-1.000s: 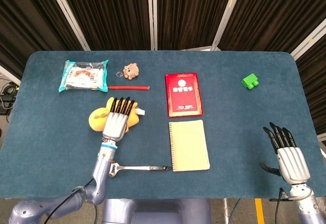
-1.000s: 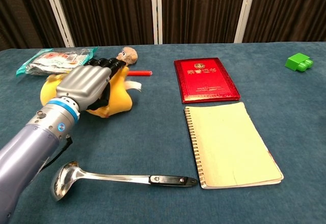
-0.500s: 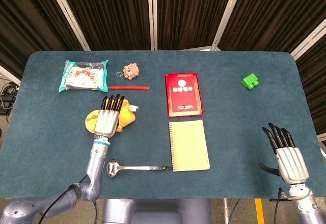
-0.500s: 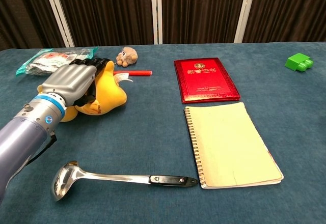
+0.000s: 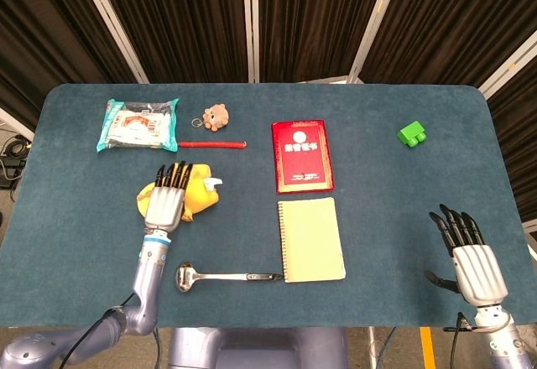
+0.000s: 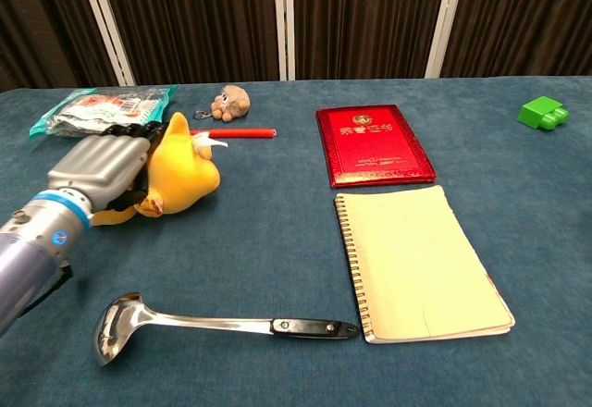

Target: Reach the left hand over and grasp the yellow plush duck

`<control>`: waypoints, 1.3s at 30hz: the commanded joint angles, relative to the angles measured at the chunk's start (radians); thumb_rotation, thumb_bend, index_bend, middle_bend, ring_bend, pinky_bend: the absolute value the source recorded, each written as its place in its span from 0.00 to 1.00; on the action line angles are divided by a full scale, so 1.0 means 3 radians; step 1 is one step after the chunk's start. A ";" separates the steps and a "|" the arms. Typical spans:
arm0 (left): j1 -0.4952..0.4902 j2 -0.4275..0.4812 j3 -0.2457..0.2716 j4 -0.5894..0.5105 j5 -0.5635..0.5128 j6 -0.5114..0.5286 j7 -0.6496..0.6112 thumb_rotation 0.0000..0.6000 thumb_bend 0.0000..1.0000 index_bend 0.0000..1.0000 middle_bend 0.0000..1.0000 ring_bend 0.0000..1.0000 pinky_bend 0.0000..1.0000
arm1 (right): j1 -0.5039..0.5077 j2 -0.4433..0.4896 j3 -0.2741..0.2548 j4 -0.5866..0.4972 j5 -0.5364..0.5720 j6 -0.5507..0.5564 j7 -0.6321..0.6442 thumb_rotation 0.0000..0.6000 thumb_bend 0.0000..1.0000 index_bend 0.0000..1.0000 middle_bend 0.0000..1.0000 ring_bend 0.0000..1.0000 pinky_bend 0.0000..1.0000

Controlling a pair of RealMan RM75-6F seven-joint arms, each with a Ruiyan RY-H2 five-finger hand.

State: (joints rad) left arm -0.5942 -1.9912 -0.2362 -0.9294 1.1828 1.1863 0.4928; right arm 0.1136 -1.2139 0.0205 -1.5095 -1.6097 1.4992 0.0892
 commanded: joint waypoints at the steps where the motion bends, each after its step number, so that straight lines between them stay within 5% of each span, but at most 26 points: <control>1: 0.0117 0.0136 0.0069 -0.0068 0.0082 0.0108 -0.0151 1.00 1.00 0.00 0.00 0.00 0.00 | -0.0008 0.0010 0.0015 -0.0004 0.0019 0.0016 0.0022 1.00 0.07 0.00 0.00 0.00 0.00; 12: 0.0177 0.0548 -0.0044 -0.0609 0.0128 0.0268 -0.0186 1.00 1.00 0.00 0.00 0.00 0.00 | -0.0021 0.0045 0.0043 -0.0010 0.0048 0.0047 0.0087 1.00 0.07 0.00 0.00 0.00 0.00; 22: 0.0127 0.0511 -0.0078 -0.0758 -0.0126 0.0083 0.0101 1.00 1.00 0.00 0.00 0.00 0.00 | -0.0010 0.0035 0.0047 0.0005 0.0069 0.0010 0.0089 1.00 0.07 0.00 0.00 0.00 0.00; 39: -0.0191 -0.0179 -0.0090 -0.0054 -0.0097 -0.0022 0.0167 1.00 1.00 0.00 0.00 0.00 0.00 | 0.0017 0.0007 0.0040 0.0040 0.0074 -0.0052 0.0080 1.00 0.07 0.00 0.00 0.00 0.00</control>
State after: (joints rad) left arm -0.6201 -2.0109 -0.2574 -0.9747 1.1262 1.1691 0.5313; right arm 0.1163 -1.2090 0.0337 -1.4998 -1.5884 1.4884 0.1165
